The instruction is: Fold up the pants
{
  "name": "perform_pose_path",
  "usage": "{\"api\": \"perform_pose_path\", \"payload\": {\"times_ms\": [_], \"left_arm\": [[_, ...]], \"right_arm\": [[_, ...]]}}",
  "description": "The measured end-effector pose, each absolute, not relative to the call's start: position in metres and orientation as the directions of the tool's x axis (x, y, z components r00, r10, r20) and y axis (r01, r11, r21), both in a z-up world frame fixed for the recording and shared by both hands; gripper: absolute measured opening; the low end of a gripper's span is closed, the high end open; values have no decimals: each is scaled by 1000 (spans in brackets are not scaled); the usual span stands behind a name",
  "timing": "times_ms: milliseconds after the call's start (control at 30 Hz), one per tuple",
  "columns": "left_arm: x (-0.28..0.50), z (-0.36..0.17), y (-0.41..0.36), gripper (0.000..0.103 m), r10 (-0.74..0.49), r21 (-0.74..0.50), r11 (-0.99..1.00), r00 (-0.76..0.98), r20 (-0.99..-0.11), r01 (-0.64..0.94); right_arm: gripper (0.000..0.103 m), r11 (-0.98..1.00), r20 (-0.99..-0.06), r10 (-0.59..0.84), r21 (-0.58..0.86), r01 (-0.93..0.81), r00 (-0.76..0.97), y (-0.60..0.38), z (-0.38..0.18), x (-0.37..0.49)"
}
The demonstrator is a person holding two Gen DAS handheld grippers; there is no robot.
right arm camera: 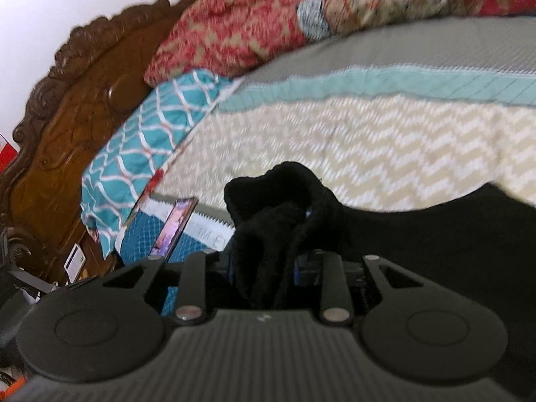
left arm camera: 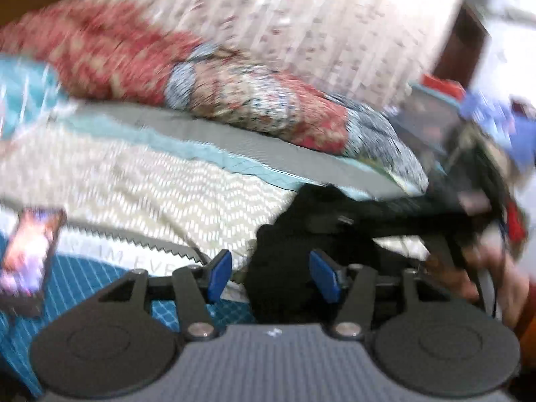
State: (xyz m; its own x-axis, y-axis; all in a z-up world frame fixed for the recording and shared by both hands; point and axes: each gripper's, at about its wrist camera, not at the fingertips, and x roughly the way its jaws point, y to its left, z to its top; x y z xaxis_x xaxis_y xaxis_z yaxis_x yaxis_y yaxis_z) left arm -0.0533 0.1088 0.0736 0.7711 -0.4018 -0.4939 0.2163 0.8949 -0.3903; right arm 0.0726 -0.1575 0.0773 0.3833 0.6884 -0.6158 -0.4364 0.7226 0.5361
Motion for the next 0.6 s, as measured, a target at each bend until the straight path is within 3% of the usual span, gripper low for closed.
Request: {"api": "perform_pose_path", "payload": {"times_ms": [233, 300, 367, 400, 467, 600], "left_arm": [[-21, 60, 75, 52, -454, -430, 873, 707, -542, 230], [-15, 51, 52, 52, -473, -427, 869, 671, -570, 251], [-5, 43, 31, 52, -482, -408, 871, 635, -603, 274], [-2, 40, 21, 52, -490, -401, 869, 620, -613, 291], [1, 36, 2, 52, -494, -373, 870, 597, -633, 324], [-3, 30, -28, 52, -476, -299, 876, 577, -663, 379]], "right_arm": [[33, 794, -643, 607, 502, -342, 466, -228, 72, 66], [42, 840, -679, 542, 447, -307, 495, -243, 66, 64], [67, 912, -731, 410, 332, -239, 546, -253, 61, 61], [72, 944, -750, 328, 271, -186, 575, -258, 60, 59], [75, 965, -736, 248, 244, -96, 630, -274, 63, 54], [74, 932, -649, 302, 354, -74, 699, -290, 77, 40]]}}
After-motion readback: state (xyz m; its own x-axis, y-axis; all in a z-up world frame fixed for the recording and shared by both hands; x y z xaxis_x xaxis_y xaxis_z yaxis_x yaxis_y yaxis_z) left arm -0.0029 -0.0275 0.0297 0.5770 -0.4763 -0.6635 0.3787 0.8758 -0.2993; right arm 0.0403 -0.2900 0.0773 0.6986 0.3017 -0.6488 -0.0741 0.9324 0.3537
